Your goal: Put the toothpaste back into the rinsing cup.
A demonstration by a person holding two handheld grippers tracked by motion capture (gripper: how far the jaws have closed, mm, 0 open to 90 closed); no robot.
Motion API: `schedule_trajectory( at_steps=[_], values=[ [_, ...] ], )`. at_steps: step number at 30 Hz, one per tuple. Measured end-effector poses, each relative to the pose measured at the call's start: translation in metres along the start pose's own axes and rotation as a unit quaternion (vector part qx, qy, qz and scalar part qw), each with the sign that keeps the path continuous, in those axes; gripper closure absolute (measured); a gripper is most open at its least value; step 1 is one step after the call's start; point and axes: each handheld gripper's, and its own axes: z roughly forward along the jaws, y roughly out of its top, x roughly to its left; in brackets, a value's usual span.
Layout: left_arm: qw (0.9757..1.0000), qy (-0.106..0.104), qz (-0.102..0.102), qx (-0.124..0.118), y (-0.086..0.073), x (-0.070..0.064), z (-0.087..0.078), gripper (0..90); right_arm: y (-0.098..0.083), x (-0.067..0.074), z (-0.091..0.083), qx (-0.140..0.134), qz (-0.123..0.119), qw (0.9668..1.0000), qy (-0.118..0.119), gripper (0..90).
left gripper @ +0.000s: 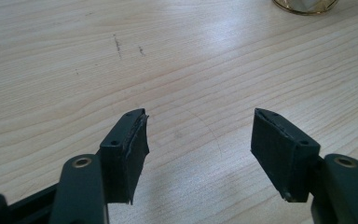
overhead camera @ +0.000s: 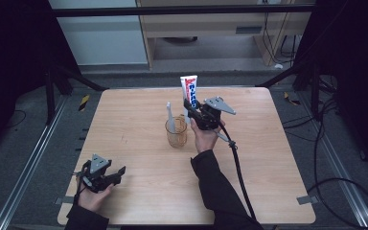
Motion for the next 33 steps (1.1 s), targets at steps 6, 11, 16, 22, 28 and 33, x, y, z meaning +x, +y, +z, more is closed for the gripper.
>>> schedule_trajectory(
  at_steps=[6,11,16,22,28,33],
  values=[
    [1.0000,-0.001,0.000,0.000,0.000,0.000,0.000,35.5,-0.007,0.002,0.008,0.000,0.001,1.0000,0.005,67.1],
    [1.0000,-0.001,0.000,0.000,0.000,0.000,0.000,35.5,-0.014,0.005,0.016,0.004,0.002,1.0000,0.007,67.0],
    [1.0000,-0.001,0.000,0.001,0.000,0.000,0.000,35.5,-0.021,0.006,0.021,0.009,0.004,0.9999,0.010,66.9],
    [1.0000,-0.001,0.000,0.001,0.000,0.000,0.000,35.5,-0.026,0.008,0.026,0.014,0.006,0.9998,0.013,66.8],
    [1.0000,-0.001,0.000,0.001,0.000,0.000,0.000,35.5,-0.032,0.010,0.031,0.026,0.004,0.9996,0.013,66.6],
    [1.0000,-0.001,0.000,0.001,-0.001,0.000,0.000,35.6,-0.038,0.011,0.034,0.038,-0.002,0.9992,0.008,66.2]
  ],
)
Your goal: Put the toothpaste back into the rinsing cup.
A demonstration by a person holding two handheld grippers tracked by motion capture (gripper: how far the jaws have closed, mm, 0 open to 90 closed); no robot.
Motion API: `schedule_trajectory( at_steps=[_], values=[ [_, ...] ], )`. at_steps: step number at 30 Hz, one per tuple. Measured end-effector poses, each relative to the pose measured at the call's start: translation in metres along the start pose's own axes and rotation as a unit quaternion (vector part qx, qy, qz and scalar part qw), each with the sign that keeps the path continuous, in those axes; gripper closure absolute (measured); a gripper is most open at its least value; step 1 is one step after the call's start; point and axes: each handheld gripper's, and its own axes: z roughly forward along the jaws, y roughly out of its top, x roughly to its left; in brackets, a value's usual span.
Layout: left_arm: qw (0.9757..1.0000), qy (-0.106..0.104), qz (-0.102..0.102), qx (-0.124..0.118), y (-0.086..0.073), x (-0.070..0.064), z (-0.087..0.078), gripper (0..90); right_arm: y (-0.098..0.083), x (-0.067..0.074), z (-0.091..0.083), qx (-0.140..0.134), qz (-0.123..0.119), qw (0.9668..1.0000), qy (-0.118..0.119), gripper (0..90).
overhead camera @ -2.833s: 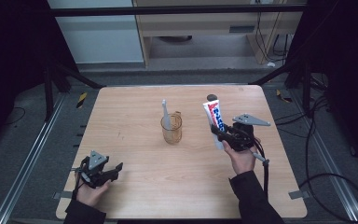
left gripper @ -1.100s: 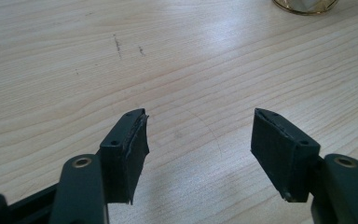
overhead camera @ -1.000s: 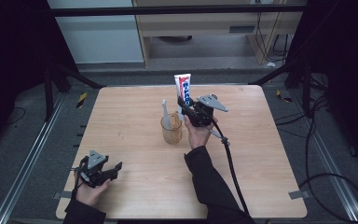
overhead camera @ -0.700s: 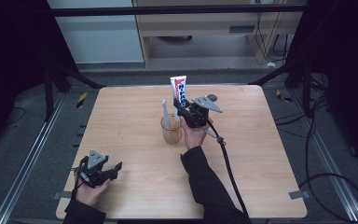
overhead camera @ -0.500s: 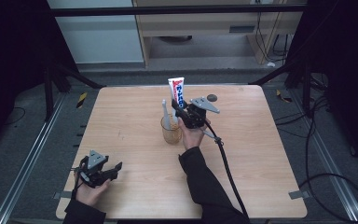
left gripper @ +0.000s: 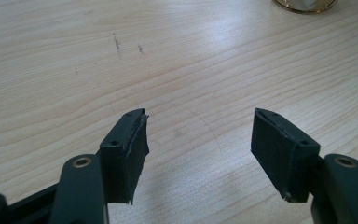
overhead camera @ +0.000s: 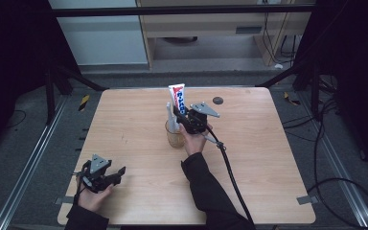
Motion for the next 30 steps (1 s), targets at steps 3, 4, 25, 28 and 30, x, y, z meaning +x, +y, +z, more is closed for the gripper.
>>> schedule_trajectory(
  at_steps=[3,4,25,28,30],
  values=[
    [1.0000,0.000,0.000,0.000,0.0001,0.0000,-0.0001,35.6,-0.0029,-0.0006,0.0014,0.007,-0.003,1.0000,-0.001,65.8],
    [1.0000,0.000,0.000,0.000,0.0000,0.0000,0.0000,35.6,-0.0035,-0.0007,0.0017,0.009,-0.002,1.0000,-0.001,65.7],
    [1.0000,0.000,0.001,0.002,-0.0004,-0.0001,0.0005,35.7,-0.0091,-0.0052,0.0028,0.059,-0.008,0.9982,0.009,60.3],
    [1.0000,0.000,0.001,0.003,-0.0005,-0.0001,0.0008,35.6,-0.0073,-0.0060,0.0011,0.061,-0.007,0.9980,0.013,58.6],
    [1.0000,0.000,0.001,0.002,-0.0005,-0.0003,0.0009,35.7,-0.0062,-0.0061,-0.0002,0.063,-0.008,0.9978,0.018,57.0]
  ],
)
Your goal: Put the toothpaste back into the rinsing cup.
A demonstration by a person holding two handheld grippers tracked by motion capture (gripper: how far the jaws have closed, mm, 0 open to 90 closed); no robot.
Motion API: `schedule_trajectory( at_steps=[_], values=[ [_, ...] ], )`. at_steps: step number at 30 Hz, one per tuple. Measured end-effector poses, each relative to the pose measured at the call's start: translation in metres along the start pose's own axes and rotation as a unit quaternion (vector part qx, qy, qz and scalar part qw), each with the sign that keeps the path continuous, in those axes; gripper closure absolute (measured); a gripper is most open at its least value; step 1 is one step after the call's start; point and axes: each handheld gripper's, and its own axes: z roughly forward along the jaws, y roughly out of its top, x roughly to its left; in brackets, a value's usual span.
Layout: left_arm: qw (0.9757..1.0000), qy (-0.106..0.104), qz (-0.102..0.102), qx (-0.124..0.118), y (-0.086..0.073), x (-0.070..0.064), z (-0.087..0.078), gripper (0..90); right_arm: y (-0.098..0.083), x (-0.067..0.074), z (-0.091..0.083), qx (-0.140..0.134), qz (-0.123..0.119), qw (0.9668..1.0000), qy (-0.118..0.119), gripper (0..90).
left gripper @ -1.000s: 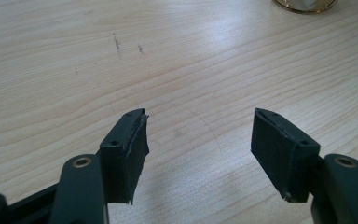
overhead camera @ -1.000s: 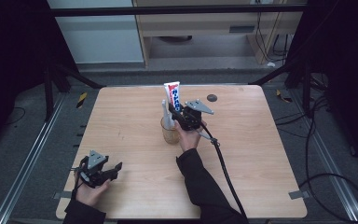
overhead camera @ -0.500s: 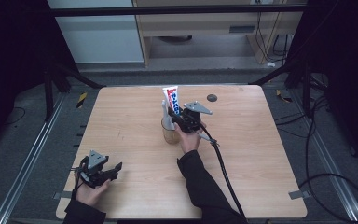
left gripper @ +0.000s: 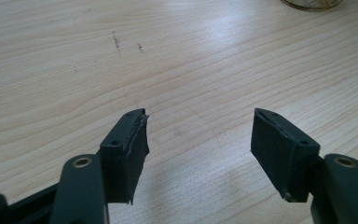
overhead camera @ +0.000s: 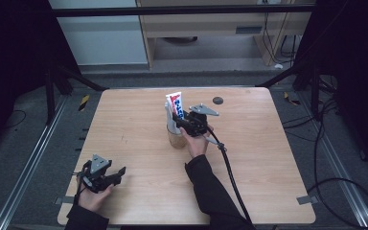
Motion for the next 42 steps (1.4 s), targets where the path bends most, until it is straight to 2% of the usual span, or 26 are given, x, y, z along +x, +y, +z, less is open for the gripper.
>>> schedule_trajectory(
  at_steps=[9,10,12,14,18,24,30,36,42],
  values=[
    [1.0000,0.000,0.001,0.001,0.000,0.000,0.000,35.7,-0.007,-0.002,-0.002,0.029,-0.018,0.9994,-0.005,54.5],
    [1.0000,0.000,0.002,0.001,0.000,-0.001,0.000,35.7,-0.007,-0.002,-0.002,0.029,-0.021,0.9993,-0.005,52.9],
    [1.0000,0.000,0.002,0.002,0.000,-0.001,0.000,35.6,-0.007,0.000,-0.004,0.018,-0.026,0.9995,-0.008,57.8],
    [1.0000,0.000,0.002,0.002,0.000,-0.001,0.000,35.7,-0.003,0.001,-0.010,0.001,-0.025,0.9997,-0.003,57.6],
    [1.0000,0.000,0.003,0.002,0.000,-0.001,0.000,35.7,0.006,0.003,-0.023,-0.010,-0.039,0.9992,-0.004,57.5],
    [1.0000,-0.001,0.002,0.002,0.000,-0.002,0.000,35.6,0.008,-0.001,-0.045,0.004,-0.057,0.9981,-0.022,52.3],
    [1.0000,-0.001,0.004,0.004,0.000,-0.003,0.001,35.6,0.008,-0.015,-0.080,0.037,-0.079,0.9953,-0.041,38.0],
    [1.0000,-0.002,0.005,0.008,0.000,-0.003,0.002,35.1,0.000,-0.038,-0.107,0.074,-0.064,0.9942,-0.044,20.7],
    [0.9999,-0.001,0.002,0.012,-0.001,-0.002,0.002,34.7,-0.018,-0.061,-0.137,0.105,-0.062,0.9909,-0.058,15.8]
  ],
)
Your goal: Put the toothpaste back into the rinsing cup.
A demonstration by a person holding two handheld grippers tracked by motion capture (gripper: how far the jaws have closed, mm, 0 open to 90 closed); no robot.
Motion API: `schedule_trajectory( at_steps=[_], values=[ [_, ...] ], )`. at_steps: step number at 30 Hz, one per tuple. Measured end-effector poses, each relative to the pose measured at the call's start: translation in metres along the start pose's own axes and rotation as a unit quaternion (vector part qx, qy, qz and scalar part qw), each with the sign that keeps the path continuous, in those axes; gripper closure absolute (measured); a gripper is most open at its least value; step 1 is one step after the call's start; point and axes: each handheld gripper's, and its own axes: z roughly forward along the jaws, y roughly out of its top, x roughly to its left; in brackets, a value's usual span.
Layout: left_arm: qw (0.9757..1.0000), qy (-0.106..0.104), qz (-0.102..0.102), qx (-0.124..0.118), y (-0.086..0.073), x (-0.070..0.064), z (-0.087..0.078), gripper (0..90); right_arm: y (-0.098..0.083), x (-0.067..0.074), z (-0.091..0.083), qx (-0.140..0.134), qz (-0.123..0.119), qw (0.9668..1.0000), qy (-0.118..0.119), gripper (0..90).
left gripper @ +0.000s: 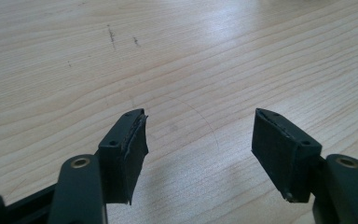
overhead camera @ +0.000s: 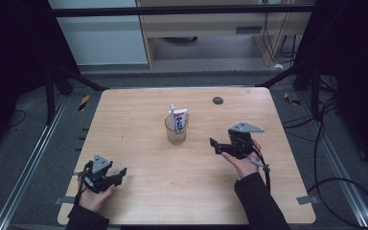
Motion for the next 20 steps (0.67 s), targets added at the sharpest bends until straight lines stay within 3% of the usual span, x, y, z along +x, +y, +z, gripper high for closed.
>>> schedule_trajectory(
  at_steps=[5,12,20],
  values=[
    [1.0000,0.000,0.001,0.002,0.000,-0.001,0.000,34.3,-0.026,-0.014,-0.017,0.026,0.001,0.9996,-0.009,13.3],
    [1.0000,0.001,0.002,0.007,0.000,0.000,0.001,33.8,-0.057,-0.026,-0.037,0.065,-0.018,0.9973,-0.030,11.1],
    [1.0000,0.003,0.000,0.007,-0.001,0.002,0.001,33.2,-0.070,-0.042,-0.042,0.091,-0.004,0.9939,-0.063,9.2]
  ],
)
